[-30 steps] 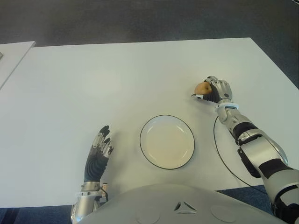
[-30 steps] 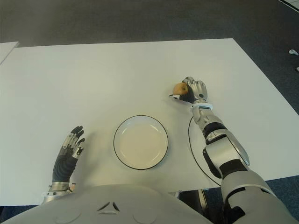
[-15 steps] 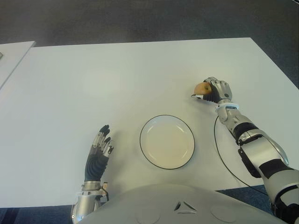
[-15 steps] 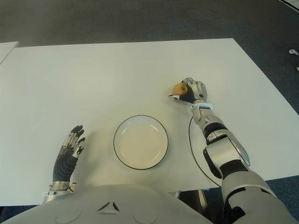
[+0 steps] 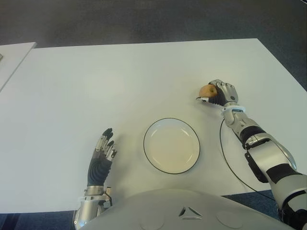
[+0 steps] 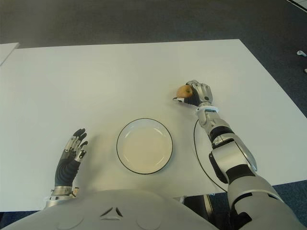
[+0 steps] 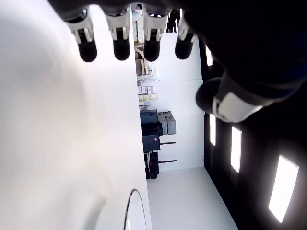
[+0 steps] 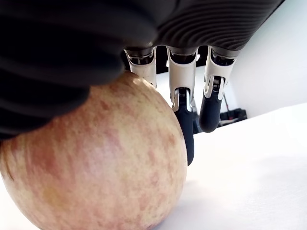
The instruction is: Put the apples into the plate.
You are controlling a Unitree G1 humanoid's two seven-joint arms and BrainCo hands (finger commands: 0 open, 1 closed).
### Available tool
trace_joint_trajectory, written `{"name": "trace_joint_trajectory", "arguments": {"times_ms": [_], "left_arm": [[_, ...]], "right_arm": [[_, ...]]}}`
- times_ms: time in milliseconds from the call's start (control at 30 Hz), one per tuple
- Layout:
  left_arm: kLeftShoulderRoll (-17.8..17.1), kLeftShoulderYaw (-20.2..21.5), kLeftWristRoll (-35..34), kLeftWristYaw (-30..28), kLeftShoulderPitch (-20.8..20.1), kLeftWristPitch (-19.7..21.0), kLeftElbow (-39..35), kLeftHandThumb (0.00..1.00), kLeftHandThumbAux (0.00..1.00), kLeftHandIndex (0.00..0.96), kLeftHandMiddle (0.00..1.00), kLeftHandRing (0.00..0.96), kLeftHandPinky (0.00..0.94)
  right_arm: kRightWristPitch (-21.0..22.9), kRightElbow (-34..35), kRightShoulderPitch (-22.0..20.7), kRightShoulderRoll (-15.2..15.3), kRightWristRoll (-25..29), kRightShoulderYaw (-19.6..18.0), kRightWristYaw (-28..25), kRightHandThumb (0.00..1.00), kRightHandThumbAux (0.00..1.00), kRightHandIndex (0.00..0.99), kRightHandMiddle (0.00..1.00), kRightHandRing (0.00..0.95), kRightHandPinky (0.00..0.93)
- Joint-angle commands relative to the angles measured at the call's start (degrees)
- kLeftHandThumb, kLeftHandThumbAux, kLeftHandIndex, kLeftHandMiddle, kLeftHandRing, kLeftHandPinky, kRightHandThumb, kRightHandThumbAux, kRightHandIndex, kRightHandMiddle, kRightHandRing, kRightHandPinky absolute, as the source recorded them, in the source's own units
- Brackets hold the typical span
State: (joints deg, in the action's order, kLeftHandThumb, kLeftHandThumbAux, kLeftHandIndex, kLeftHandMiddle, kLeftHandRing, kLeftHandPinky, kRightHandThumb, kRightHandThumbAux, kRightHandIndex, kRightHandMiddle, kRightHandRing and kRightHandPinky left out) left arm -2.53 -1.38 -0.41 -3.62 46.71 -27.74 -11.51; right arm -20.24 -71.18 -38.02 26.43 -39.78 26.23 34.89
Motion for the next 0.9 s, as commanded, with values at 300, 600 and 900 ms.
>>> {"name": "trace_joint_trajectory", "arguments": {"times_ms": [300, 600, 900], "left_arm": [[0.09, -0.67, 0.47, -0.22, -0.77, 0.84, 0.13, 0.018, 0.511, 0.0, 0.0, 0.0, 0.0], [0.44, -0.92, 0.15, -0.04, -1.62, 1.29, 0.77, 0.019, 0.523, 0.003, 0.0, 0.0, 0.0], [0.51, -0.99, 0.0, 0.13, -2.3, 1.51, 1.14, 0.029, 0.524, 0.01, 0.0, 0.0, 0.0]], "right_arm": [[-4.45, 16.55, -0.14, 5.74, 1.39, -3.63, -3.54, 0.743, 0.706, 0.442, 0.849, 0.828, 0.794], [-3.29, 26.61, 2.86, 8.05, 1.29, -6.27, -7.13, 0.746, 0.707, 0.441, 0.872, 0.852, 0.833], [-1.15, 28.77, 3.09, 8.77, 0.17, -7.19, -10.19, 0.747, 0.708, 0.441, 0.887, 0.869, 0.853]]}}
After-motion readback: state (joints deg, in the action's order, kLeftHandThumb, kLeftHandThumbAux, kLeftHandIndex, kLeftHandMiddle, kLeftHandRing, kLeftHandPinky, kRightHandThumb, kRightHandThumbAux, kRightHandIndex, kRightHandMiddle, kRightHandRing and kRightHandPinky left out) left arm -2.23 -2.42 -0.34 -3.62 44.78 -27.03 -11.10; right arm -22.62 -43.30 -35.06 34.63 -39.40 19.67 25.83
